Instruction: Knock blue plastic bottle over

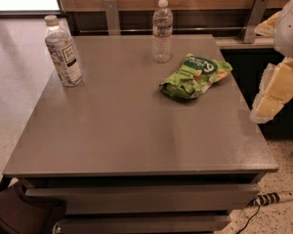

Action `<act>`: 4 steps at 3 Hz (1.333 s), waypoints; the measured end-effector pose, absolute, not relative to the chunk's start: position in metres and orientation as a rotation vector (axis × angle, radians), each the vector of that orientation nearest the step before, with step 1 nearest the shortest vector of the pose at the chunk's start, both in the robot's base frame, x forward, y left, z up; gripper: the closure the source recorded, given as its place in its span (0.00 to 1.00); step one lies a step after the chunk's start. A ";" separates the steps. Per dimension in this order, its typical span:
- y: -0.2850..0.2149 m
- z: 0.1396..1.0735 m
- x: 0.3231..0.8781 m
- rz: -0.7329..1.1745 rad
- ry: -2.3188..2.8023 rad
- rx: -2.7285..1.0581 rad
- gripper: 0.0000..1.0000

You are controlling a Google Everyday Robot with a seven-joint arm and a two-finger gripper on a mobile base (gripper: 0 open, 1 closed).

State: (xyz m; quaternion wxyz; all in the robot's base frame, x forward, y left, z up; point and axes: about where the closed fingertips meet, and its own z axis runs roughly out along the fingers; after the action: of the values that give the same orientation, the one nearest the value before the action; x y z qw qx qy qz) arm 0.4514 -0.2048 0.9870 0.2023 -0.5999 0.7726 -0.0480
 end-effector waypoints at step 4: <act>-0.074 0.986 0.559 0.356 1.607 -1.141 0.00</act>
Offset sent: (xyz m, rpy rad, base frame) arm 0.1270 0.0884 0.0093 0.7542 -0.4863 -0.1339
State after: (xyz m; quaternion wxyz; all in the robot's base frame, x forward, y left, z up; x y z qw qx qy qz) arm 0.5595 -0.0735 0.9857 0.5389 -0.4799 0.6759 0.1497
